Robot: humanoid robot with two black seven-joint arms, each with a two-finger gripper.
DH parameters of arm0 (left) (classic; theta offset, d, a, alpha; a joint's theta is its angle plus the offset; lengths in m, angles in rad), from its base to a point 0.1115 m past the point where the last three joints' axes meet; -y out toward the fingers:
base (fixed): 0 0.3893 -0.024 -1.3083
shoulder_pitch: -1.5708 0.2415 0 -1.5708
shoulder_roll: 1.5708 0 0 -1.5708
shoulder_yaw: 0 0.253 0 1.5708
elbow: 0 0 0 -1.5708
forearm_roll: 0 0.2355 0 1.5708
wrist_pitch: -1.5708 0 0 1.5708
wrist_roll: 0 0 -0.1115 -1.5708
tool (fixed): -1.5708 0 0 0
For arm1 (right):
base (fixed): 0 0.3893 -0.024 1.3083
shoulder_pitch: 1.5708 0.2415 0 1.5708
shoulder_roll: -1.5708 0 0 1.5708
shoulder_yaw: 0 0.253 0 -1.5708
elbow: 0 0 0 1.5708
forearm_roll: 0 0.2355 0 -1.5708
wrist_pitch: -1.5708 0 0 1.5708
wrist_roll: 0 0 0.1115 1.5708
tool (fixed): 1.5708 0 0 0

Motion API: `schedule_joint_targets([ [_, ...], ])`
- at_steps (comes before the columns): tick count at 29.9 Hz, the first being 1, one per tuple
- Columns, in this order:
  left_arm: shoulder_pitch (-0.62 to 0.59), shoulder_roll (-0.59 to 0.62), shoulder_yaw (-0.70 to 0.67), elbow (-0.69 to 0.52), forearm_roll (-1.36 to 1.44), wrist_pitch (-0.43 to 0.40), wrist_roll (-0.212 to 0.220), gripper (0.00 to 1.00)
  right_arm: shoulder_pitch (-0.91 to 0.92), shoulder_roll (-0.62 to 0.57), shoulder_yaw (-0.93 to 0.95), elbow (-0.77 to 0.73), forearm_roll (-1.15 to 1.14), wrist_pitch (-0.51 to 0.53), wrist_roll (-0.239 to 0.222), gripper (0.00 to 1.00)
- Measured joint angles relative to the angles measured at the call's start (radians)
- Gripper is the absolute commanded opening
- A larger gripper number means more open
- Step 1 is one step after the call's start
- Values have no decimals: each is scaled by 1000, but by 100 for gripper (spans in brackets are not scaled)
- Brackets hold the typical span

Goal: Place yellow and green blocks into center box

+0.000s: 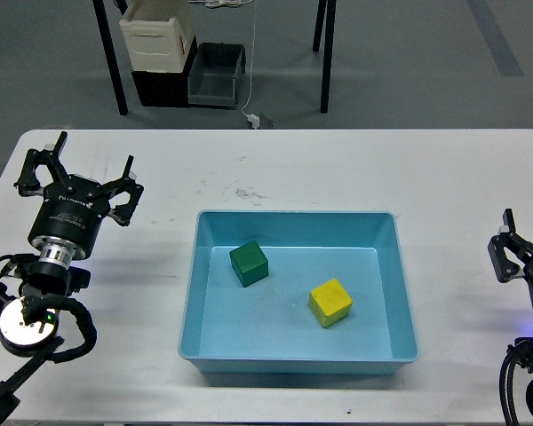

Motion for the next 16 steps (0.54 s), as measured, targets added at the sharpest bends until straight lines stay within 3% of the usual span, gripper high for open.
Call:
schedule_joint_targets([
  [5,46,-12,6,-6,-105,-32,0,100,-28,0,-19,6,15,30,-52,100],
  [16,91,-12,0,-8,-299,-143,0,100,-47,0,-28,3,16,35,-56,100],
])
